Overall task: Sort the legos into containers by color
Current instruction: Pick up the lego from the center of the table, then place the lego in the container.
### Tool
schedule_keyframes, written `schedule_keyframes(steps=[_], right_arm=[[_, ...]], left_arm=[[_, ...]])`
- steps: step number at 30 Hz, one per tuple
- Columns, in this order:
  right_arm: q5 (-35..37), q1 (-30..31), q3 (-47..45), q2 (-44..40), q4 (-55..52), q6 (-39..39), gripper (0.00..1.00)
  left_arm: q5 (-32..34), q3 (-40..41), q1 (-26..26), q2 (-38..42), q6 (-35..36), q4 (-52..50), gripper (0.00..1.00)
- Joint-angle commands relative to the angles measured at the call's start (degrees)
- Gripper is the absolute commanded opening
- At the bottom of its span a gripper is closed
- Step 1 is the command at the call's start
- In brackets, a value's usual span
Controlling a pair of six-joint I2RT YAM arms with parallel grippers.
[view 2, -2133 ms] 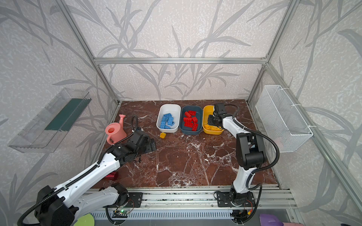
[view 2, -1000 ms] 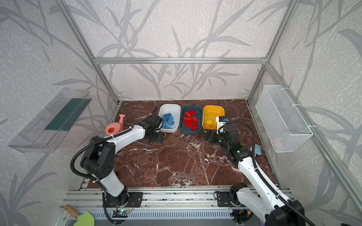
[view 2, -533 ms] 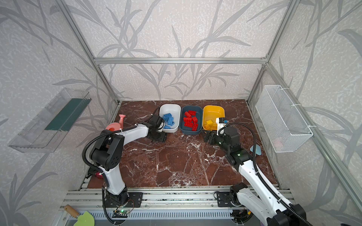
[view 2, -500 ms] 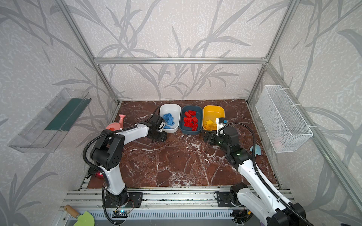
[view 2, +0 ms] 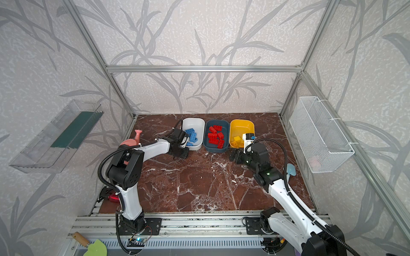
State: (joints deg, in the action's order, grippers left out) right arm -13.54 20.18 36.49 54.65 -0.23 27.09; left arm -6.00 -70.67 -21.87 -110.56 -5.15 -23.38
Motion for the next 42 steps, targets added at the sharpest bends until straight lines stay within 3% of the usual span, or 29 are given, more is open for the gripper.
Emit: schedule_keyframes(steps=[1, 5, 12, 20, 30, 42], right_arm=[[0.55, 0.38, -0.41, 0.10, 1.37, -0.46, 0.81], [0.53, 0.63, -0.37, -0.46, 1.14, -0.37, 0.81], [0.54, 1.04, 0.31, -1.68, -0.03, -0.38, 0.81], [0.19, 1.04, -1.65, -7.87, -4.42, -0.20, 0.81], [1.61, 1.16, -1.34, -18.01, -12.59, -4.04, 0.82], [1.18, 1.50, -1.93, -17.48, -10.14, -4.50, 0.82]], left_arm=[[-0.39, -0.63, 0.25, 0.98, 0.89, -1.21, 0.35], [-0.27, 0.63, 0.00, 3.80, 0.58, -1.93, 0.25], [1.51, 2.94, -2.77, 14.04, -1.52, -4.40, 0.23], [-7.62, -8.55, -6.01, 18.18, -2.69, -8.34, 0.24], [-11.70, -39.03, -13.89, -2.71, -3.09, -10.88, 0.24], [-13.42, -79.86, -19.18, -35.68, -8.67, -17.45, 0.24]])
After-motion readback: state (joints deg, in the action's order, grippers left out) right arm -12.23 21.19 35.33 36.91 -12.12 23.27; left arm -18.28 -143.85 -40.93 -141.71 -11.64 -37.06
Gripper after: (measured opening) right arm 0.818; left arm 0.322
